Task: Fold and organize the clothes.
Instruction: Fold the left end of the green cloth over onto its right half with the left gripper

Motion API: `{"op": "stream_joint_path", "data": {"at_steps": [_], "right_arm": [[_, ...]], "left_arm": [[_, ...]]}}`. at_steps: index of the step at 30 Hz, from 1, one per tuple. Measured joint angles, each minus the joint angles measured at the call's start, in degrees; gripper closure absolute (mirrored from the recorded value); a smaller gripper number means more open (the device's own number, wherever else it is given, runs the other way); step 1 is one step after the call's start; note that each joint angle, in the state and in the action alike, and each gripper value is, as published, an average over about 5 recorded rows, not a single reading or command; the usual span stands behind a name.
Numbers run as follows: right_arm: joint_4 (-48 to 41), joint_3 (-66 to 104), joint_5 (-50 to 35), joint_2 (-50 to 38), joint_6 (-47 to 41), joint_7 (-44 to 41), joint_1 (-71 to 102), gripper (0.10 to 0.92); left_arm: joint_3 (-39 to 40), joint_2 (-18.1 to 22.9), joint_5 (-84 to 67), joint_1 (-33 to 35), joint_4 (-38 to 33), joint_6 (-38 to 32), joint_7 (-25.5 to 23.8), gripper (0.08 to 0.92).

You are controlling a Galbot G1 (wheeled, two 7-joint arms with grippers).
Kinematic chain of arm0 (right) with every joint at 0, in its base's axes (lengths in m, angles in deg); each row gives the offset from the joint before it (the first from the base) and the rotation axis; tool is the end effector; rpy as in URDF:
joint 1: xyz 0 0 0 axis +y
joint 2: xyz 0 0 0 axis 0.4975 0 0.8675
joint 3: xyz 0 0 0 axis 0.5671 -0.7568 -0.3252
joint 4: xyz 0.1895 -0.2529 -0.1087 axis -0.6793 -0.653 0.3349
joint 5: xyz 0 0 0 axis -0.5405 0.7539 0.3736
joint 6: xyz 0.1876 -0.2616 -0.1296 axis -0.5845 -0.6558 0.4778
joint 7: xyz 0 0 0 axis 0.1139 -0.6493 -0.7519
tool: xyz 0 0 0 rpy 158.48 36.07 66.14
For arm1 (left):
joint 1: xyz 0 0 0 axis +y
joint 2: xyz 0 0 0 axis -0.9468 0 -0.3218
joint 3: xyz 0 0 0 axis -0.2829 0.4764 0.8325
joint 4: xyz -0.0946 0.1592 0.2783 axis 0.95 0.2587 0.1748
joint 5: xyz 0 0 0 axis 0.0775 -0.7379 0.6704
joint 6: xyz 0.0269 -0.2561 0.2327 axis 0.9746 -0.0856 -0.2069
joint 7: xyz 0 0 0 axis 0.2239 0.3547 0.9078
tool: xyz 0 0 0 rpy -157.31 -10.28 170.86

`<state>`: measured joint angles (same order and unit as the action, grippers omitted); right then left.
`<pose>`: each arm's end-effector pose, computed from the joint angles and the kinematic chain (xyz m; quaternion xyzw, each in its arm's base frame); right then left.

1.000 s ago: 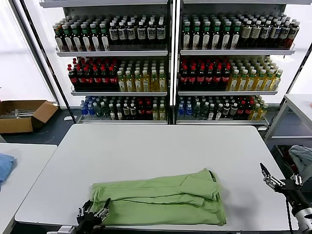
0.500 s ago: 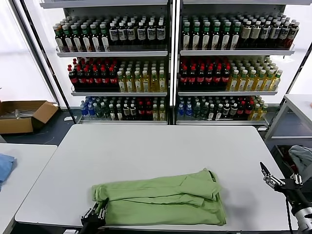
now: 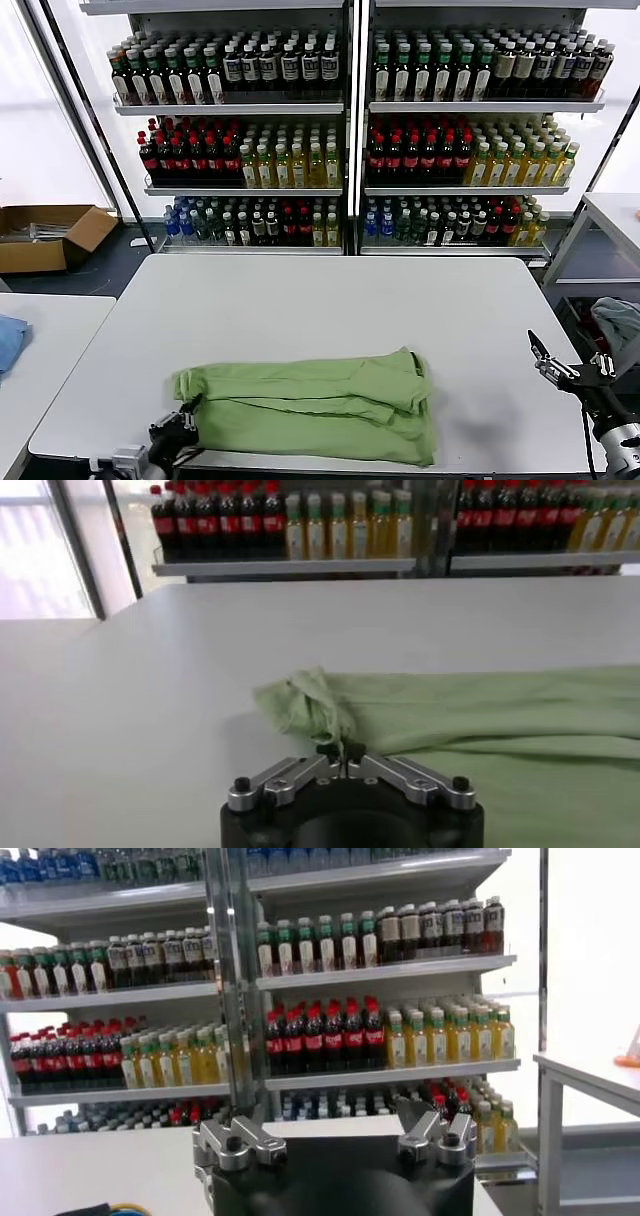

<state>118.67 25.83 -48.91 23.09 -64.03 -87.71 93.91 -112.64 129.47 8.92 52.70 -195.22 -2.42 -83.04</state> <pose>0.1731 -0.2157 -0.2360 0.0294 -0.9980 -0.0372 0.0406 0.1696 0.0965 -0.3047 -0.0186 -0.9725 -0.0209 0.2312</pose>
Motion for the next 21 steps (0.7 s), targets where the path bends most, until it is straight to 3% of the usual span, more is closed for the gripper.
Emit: {"op": "stream_joint_path", "data": {"at_steps": [16, 21], "right_arm": [[2.1, -1.5, 0.6, 1.3, 0.1, 0.0, 1.4, 0.203], [2.9, -1.6, 0.8, 1.9, 0.1, 0.1, 2.2, 0.203]], "left_arm": [[-15.6, -18.3, -7.8, -7.6, 12.9, -0.8, -6.0, 0.903], [-18.4, -21.8, -8.6, -8.9, 15.3, -0.4, -6.9, 0.903]]}}
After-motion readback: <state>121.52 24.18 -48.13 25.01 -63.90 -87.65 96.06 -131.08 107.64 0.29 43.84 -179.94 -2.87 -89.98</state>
